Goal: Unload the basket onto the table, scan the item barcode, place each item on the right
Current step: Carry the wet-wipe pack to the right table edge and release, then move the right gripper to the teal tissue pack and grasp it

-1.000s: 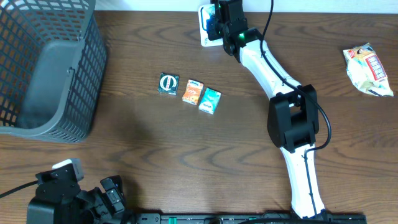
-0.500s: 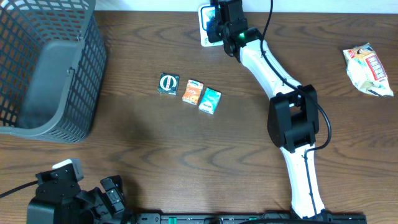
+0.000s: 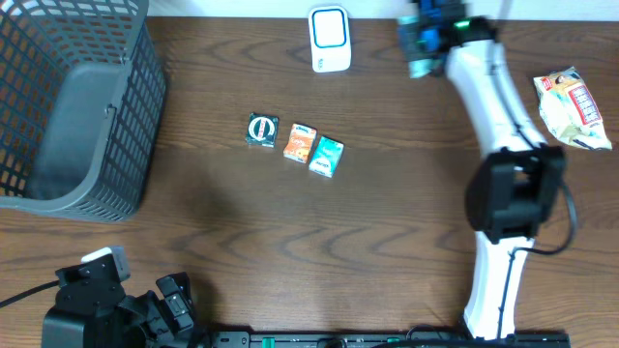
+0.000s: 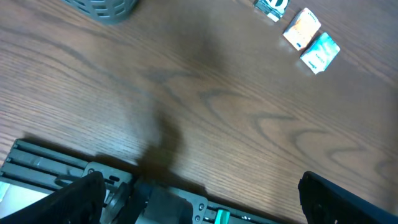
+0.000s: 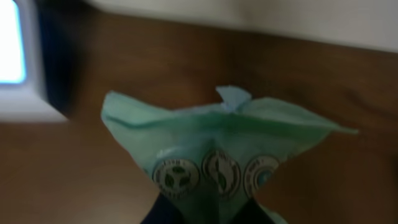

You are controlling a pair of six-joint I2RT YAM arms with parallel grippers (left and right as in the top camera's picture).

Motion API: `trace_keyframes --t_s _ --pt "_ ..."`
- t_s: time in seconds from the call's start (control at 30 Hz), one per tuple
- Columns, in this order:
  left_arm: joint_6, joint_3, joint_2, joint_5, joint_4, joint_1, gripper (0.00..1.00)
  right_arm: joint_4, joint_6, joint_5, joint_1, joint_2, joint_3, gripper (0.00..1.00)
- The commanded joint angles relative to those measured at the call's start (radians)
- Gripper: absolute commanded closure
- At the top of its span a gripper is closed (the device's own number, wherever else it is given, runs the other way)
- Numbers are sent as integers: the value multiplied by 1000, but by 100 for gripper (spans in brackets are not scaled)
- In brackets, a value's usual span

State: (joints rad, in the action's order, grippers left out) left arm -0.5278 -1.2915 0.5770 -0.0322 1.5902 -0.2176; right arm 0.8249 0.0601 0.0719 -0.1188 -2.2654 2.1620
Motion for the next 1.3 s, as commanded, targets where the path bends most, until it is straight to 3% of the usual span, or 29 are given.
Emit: trace_keyframes --t_s 0.0,0.53,0.57,0.6,0.63,0.7,0.8,0.97,1.13,1.27 --pt "-9 -3 0 -10 -1 3 2 117 209 39 75 9 9 99" --pt "-9 -3 0 -10 -1 3 2 205 194 129 384 -119 -18 99" --pt "-9 -3 0 -10 -1 3 2 205 184 140 401 -120 -18 89" --pt "-9 -3 0 -10 -1 3 2 206 168 140 416 -121 -18 60" --pt "-9 -3 0 -10 -1 3 2 205 153 134 428 -121 -18 43" --pt "-9 -3 0 -10 -1 3 2 210 129 123 447 -121 -18 32" --pt "-9 -3 0 -10 -1 3 2 229 119 61 454 -121 -18 31" --pt "-9 -3 0 -10 -1 3 2 245 119 -83 419 -101 -15 38" --pt "-9 -3 0 -10 -1 3 2 237 72 -102 346 -11 -14 36" --pt "-9 -3 0 -10 -1 3 2 265 29 -257 270 74 -14 38"
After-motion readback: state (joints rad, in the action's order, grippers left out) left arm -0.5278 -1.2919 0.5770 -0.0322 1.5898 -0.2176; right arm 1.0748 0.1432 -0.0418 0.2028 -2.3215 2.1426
